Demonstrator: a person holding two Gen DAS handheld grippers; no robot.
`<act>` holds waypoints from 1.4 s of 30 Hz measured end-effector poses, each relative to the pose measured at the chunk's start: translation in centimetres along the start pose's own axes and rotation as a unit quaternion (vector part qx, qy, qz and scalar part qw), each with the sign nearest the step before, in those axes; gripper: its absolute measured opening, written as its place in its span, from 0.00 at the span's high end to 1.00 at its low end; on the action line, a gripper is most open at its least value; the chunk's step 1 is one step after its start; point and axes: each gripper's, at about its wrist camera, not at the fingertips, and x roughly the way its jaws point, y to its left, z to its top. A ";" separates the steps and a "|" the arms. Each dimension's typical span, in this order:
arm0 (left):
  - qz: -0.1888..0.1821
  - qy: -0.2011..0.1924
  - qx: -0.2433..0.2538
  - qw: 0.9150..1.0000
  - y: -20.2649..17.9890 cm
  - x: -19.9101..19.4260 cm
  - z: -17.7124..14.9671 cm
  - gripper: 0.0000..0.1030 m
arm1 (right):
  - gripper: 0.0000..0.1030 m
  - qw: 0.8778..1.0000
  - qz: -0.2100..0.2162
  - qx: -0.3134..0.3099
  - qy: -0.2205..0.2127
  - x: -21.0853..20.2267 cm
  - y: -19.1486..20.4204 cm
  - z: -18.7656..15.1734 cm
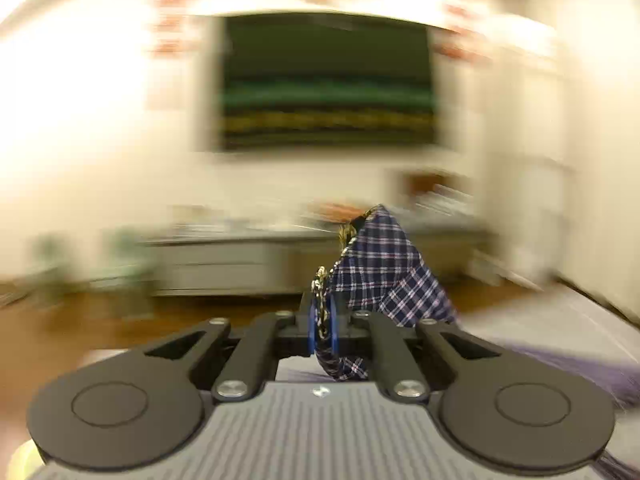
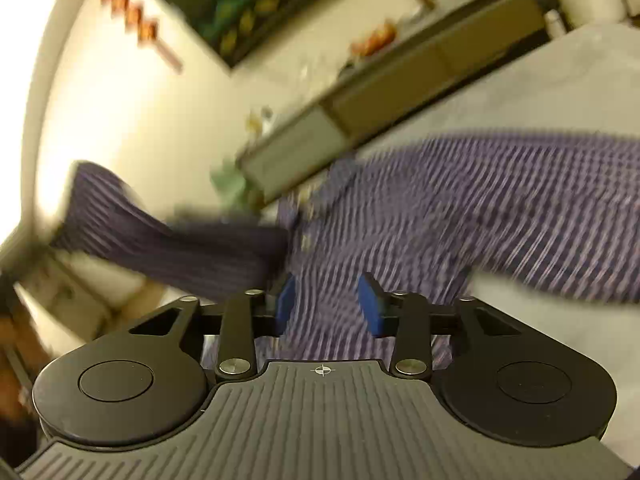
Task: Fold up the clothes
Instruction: 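Grasp and lift the collar with the left gripper while the right gripper grasps the shirt, then lay the shirt flat on the table and open both grippers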
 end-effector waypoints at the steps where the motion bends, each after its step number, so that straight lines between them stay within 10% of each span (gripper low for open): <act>1: 0.025 0.012 -0.025 0.999 4.2 0.2 1.0 0.93 | 0.56 1.000 0.001 -0.011 0.017 0.8 0.9 -1.0; 7: 0.145 0.069 -0.115 0.980 19.2 4.9 -1.1 0.94 | 0.47 0.985 0.038 -0.117 0.119 4.4 9.2 -8.4; 14: 0.139 0.064 -0.141 0.978 22.3 10.1 -4.1 0.94 | 0.40 0.951 0.072 -0.240 0.181 5.7 18.9 -19.6; 23: 0.149 -0.062 -0.156 0.975 28.5 8.6 5.3 0.94 | 0.37 0.905 0.053 -0.377 0.188 7.3 25.9 -28.0; 29: 0.194 -0.016 -0.116 0.974 28.7 13.4 6.5 0.94 | 0.35 0.881 0.067 -0.426 0.192 8.0 28.7 -30.6; 35: 0.234 0.138 -0.139 0.952 31.4 18.4 -2.9 0.94 | 0.36 0.901 0.118 -0.369 0.195 6.6 28.3 -26.8; 39: 0.204 0.139 -0.171 0.954 33.1 17.1 -6.9 0.94 | 0.44 0.915 0.023 -0.360 0.180 6.9 25.6 -24.8; 42: 0.158 0.121 -0.179 0.963 33.0 16.0 -6.8 0.93 | 0.48 0.905 0.041 -0.372 0.202 6.2 25.7 -27.1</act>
